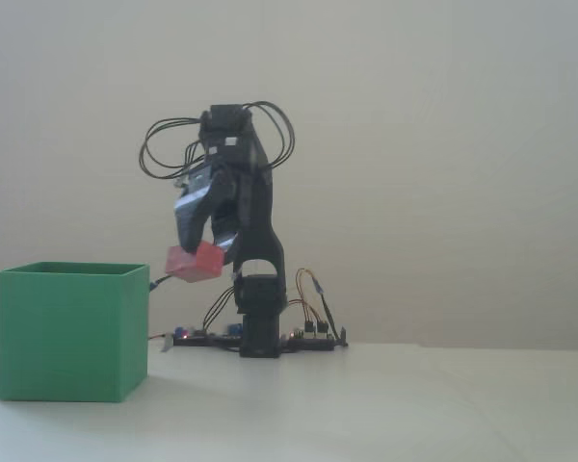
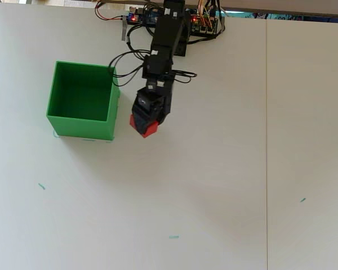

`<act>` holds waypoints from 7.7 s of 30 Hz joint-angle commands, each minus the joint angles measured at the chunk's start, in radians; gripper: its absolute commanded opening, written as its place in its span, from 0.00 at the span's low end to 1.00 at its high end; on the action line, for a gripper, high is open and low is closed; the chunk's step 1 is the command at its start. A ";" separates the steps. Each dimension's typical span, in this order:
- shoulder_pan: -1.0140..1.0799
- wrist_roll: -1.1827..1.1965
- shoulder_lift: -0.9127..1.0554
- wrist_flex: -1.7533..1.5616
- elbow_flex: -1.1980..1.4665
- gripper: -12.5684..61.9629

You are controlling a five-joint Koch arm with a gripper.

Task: Grasp a red block and put it in the green bin.

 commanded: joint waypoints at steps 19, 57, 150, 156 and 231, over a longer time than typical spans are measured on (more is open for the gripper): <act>0.425 -0.334 0.219 -0.011 0.003 0.22; 0.426 -0.394 0.272 0.009 0.031 0.60; 0.041 -0.423 1.002 -1.460 2.272 0.61; -0.089 -0.423 1.003 -1.460 2.272 0.61; -0.209 -0.428 0.979 -1.465 2.273 0.62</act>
